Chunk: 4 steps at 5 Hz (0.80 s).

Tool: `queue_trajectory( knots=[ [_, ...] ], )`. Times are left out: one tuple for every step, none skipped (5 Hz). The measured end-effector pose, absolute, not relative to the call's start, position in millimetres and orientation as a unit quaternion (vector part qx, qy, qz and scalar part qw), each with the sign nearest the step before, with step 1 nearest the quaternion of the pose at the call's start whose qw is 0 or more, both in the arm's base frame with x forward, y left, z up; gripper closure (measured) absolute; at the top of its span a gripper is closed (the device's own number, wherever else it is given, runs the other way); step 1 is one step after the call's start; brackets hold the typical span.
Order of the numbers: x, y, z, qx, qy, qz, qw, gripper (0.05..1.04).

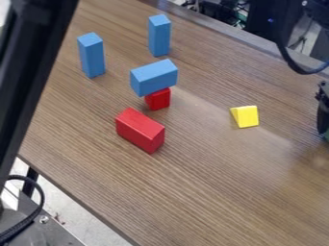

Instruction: Take green block from blue block

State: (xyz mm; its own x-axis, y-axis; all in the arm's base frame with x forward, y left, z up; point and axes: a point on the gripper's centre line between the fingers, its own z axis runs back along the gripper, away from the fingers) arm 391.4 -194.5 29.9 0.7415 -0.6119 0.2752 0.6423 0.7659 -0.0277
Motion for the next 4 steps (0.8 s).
queue_trajectory(
  knots=[
    [395, -195, 24, -0.046, -0.123, -0.349, 0.928, 0.47],
    [385, -194, 19, -0.038, -0.116, -0.357, 0.926, 0.173],
    [370, -185, 23, -0.021, -0.115, -0.362, 0.925, 0.077],
    [357, -180, 27, -0.016, -0.113, -0.363, 0.925, 0.083]
  ],
)
